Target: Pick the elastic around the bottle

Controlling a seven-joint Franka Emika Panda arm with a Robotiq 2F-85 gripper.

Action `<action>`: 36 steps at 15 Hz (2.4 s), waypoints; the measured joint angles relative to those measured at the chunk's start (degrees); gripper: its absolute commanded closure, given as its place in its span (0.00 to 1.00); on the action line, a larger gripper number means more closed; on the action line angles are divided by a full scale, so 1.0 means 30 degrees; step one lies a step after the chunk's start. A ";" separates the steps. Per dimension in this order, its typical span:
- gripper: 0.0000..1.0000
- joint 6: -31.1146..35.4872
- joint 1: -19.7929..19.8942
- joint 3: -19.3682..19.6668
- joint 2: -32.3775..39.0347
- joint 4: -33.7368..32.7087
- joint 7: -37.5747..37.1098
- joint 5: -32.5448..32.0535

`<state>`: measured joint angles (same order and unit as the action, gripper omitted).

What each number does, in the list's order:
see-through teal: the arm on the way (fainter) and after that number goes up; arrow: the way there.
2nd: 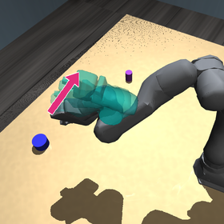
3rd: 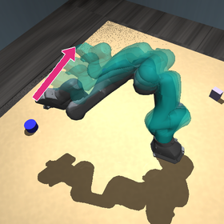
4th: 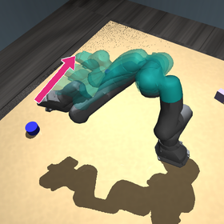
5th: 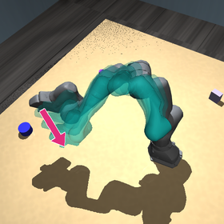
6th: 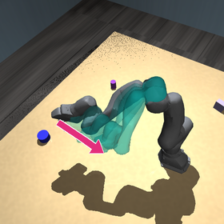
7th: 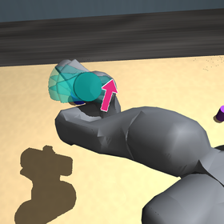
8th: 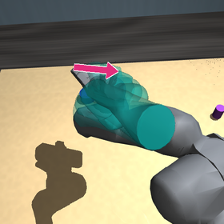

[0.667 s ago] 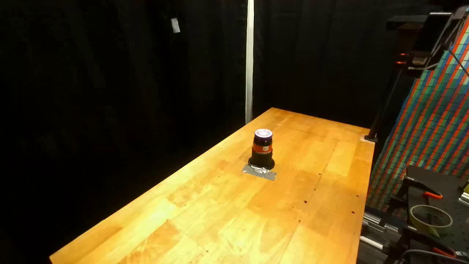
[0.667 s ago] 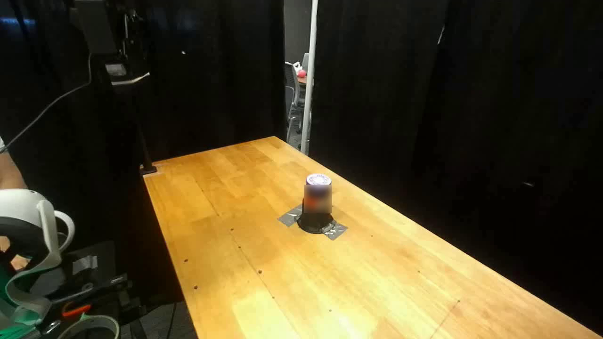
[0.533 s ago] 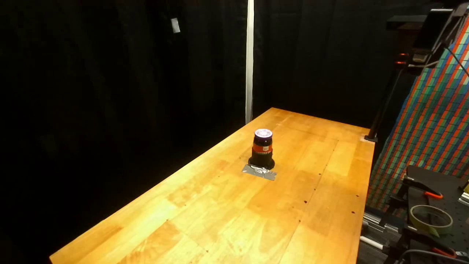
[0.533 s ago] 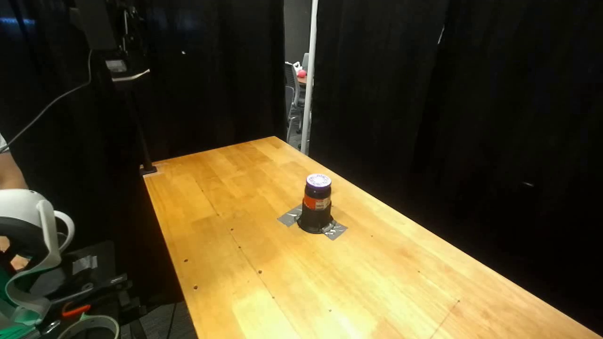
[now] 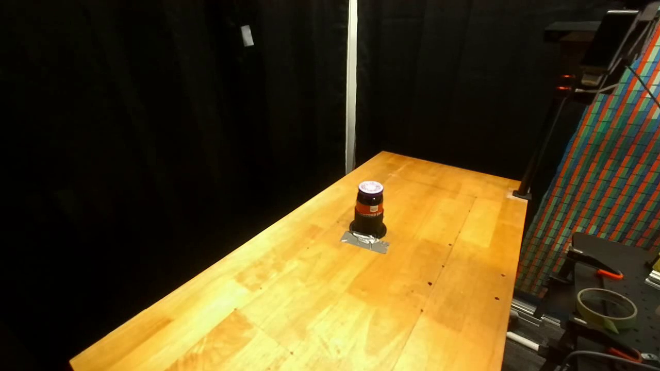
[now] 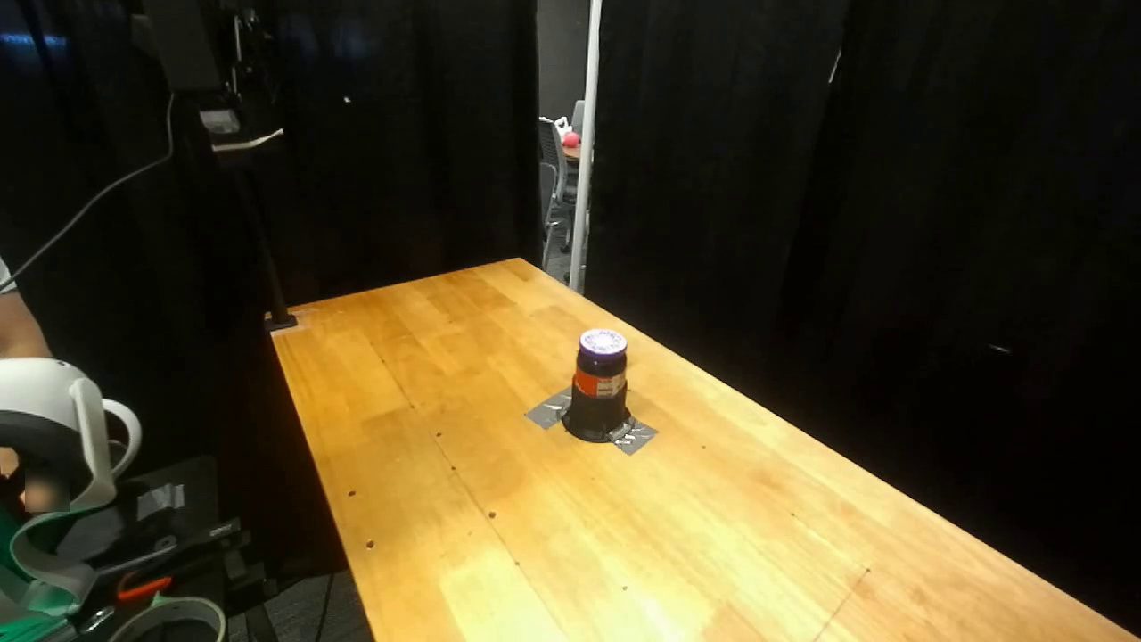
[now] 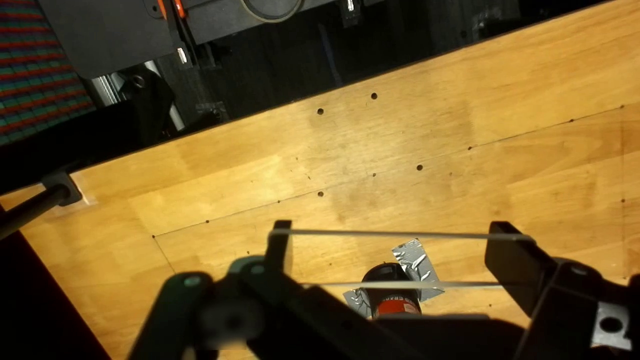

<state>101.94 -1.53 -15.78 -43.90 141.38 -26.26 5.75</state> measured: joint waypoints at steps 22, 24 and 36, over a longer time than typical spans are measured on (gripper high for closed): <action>0.00 1.0802 -0.1292 0.2272 2.1838 -1.1839 0.1834 -0.5562; 0.00 1.0802 -0.1718 0.2879 2.3011 -1.3050 0.1909 -0.5554; 0.00 1.0291 -0.2403 0.4512 2.6761 -1.6543 0.2581 -0.5384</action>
<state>132.81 -8.74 -2.24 36.38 91.75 -18.52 -10.40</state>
